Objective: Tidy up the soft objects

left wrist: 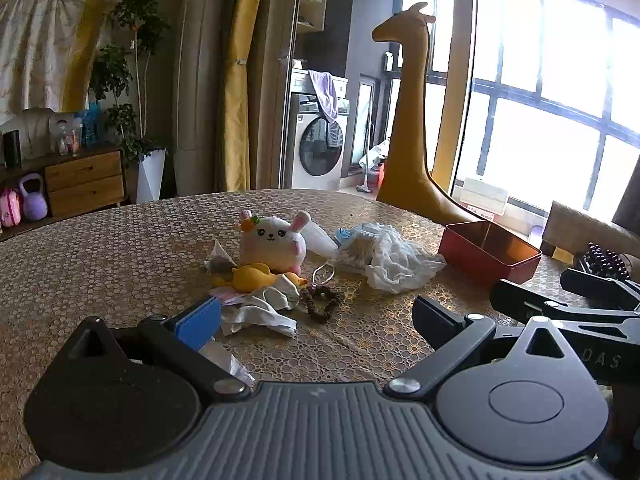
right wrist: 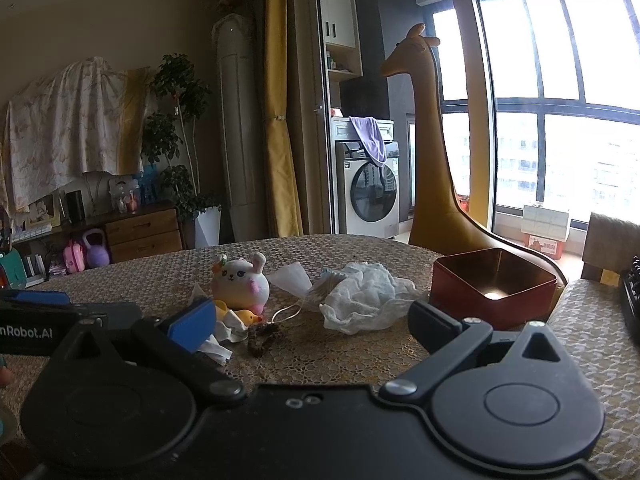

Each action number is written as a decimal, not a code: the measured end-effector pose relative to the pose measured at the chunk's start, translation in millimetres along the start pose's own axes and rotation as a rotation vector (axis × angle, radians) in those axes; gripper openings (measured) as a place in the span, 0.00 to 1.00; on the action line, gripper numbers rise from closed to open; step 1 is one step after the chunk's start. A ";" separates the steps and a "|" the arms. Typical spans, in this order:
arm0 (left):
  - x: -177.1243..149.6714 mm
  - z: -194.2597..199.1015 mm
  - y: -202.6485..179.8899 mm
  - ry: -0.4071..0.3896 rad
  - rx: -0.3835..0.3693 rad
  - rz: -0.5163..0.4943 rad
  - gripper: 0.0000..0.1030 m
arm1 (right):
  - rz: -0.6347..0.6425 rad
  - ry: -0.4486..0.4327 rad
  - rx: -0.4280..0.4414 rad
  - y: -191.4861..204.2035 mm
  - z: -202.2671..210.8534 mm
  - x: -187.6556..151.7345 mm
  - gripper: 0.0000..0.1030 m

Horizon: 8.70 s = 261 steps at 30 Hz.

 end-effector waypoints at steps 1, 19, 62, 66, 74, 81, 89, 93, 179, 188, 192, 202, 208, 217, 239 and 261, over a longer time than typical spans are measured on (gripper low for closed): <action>0.6 0.2 0.6 0.000 0.000 0.002 1.00 | 0.002 0.001 0.003 1.0 -0.5 -0.1 0.99; -9.1 -41.1 62.3 0.123 0.075 0.085 1.00 | 0.032 0.102 0.126 25.8 -54.8 3.1 0.99; -97.1 -136.3 140.5 0.449 0.247 0.156 0.88 | 0.283 0.488 0.315 156.2 -247.3 -78.2 0.98; -95.1 -135.0 140.4 0.435 0.254 0.112 0.68 | 0.288 0.492 0.309 160.3 -251.4 -81.0 0.98; -89.0 -134.9 152.6 0.410 0.269 0.116 0.30 | 0.309 0.500 0.287 162.9 -256.4 -87.6 0.81; -84.9 -138.4 168.1 0.400 0.260 0.174 0.11 | 0.311 0.479 0.295 161.4 -253.5 -83.2 0.47; -84.3 -134.8 174.0 0.396 0.252 0.233 0.09 | 0.267 0.456 0.320 151.2 -242.5 -72.2 0.11; -78.1 -130.1 172.8 0.381 0.252 0.240 0.09 | 0.224 0.438 0.356 143.7 -227.1 -60.5 0.09; 49.9 -483.2 -352.5 0.543 -0.495 -0.154 0.09 | -0.031 0.400 -0.079 -293.1 -258.2 6.0 0.09; 27.0 -503.8 -357.7 0.644 -0.446 -0.182 0.09 | -0.026 0.485 -0.080 -293.6 -272.3 -5.8 0.12; 20.0 -509.2 -357.2 0.682 -0.431 -0.185 0.09 | -0.040 0.499 -0.072 -293.2 -272.0 -8.7 0.16; 21.7 -509.7 -349.0 0.705 -0.421 -0.117 0.31 | -0.020 0.527 -0.083 -291.5 -266.7 -10.4 0.40; 34.7 -498.0 -342.3 0.666 -0.439 -0.092 0.55 | -0.023 0.520 -0.083 -290.1 -262.3 -7.0 0.44; 61.2 -453.9 -323.2 0.567 -0.442 -0.134 0.55 | -0.022 0.465 -0.086 -285.5 -243.8 12.1 0.59; 116.0 -306.4 -237.5 0.349 -0.415 -0.194 0.55 | -0.038 0.310 -0.019 -211.5 -166.8 64.8 0.71; 119.0 -196.6 -77.6 0.208 -0.285 -0.132 0.79 | 0.048 0.216 0.171 -72.2 -128.2 79.9 0.93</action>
Point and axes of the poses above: each gripper's, at about its wrist camera, not at the fingertips, and z roughly against the way its jaws point, y to its left, x to its top, the point moved 9 cm from there along -z, roughly the way its jaws point, and after that the axes turned 3 degrees about -x, right-handed, at the moved point
